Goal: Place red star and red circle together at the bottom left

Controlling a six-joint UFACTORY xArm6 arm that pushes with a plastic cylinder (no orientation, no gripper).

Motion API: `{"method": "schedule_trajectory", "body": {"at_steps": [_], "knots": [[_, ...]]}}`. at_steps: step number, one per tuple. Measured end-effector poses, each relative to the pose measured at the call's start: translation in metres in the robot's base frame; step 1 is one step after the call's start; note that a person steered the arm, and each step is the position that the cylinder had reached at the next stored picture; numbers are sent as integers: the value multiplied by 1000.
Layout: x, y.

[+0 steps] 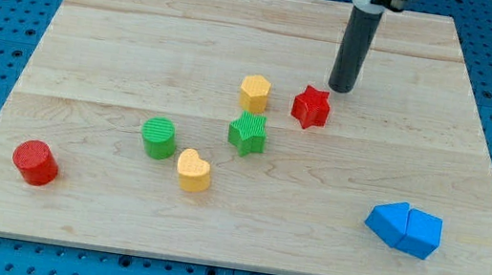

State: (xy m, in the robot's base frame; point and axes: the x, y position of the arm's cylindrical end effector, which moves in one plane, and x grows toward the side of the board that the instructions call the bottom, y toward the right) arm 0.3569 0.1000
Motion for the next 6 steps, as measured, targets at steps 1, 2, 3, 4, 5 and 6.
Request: {"method": "schedule_trajectory", "body": {"at_steps": [1, 2, 3, 4, 5, 6], "knots": [[0, 8], [24, 20], [42, 19], [46, -7], [62, -38], [70, -107]]}}
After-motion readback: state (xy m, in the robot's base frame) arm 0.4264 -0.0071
